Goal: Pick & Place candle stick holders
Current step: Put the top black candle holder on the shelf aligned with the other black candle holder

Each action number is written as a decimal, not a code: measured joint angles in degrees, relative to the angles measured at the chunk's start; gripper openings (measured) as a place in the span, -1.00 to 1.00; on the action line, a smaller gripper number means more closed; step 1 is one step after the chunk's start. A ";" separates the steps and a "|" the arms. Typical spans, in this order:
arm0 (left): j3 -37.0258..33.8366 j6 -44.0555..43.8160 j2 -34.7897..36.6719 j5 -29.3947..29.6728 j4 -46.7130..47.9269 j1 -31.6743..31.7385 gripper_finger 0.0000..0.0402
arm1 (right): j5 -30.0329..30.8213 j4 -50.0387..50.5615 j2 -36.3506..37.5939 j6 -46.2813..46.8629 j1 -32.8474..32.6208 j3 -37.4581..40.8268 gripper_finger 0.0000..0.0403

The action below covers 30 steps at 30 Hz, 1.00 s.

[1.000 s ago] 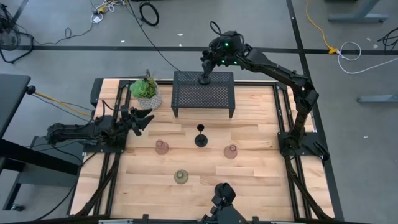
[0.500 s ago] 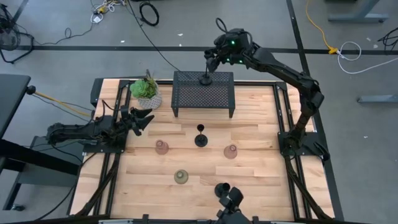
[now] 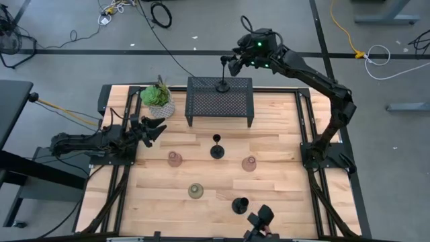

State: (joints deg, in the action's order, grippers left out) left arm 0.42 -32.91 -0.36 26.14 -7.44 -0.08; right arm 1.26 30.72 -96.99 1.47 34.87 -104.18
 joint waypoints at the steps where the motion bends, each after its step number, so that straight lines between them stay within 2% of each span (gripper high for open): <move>1: 0.00 -1.10 0.00 -0.48 -0.40 0.00 0.49 | 0.80 0.18 0.64 -0.56 0.00 0.00 0.24; 5: 0.00 -7.31 0.02 -3.25 -3.19 0.02 0.49 | 2.73 1.56 3.88 -1.40 0.00 0.00 0.24; 11: -0.02 -19.67 -0.01 -12.21 -6.68 0.00 0.49 | 2.56 8.59 9.92 0.32 -0.95 0.00 0.24; 14: -0.02 -23.78 0.06 -13.25 -9.06 0.00 0.49 | 2.46 12.85 12.54 1.14 -1.99 0.00 0.24; 16: -0.02 -23.18 -0.37 -11.03 -7.48 0.00 0.48 | 2.25 14.52 14.05 1.88 -2.57 0.00 0.24; 18: -0.02 -18.44 -2.83 -10.30 -6.06 -0.03 0.47 | 2.28 15.51 15.31 3.07 -3.15 0.00 0.24; 20: 0.02 -12.68 -7.66 -9.67 -6.37 -0.14 0.43 | 2.34 16.16 16.30 4.35 -3.61 0.00 0.24; 24: 2.77 0.79 -22.83 -11.67 -16.63 -0.13 0.34 | 2.82 16.61 17.99 6.19 -4.51 0.02 0.24; 26: 6.44 7.49 -32.13 -14.33 -21.82 -0.15 0.29 | 4.16 16.55 18.51 6.56 -4.90 0.02 0.24; 30: 15.11 13.10 -51.63 -19.63 -21.59 -0.20 0.23 | 6.18 16.65 19.03 6.61 -5.11 0.02 0.24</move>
State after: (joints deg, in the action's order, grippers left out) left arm 15.53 -19.81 -51.99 6.51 -29.03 -0.27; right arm 7.44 47.37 -77.95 8.08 29.76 -104.16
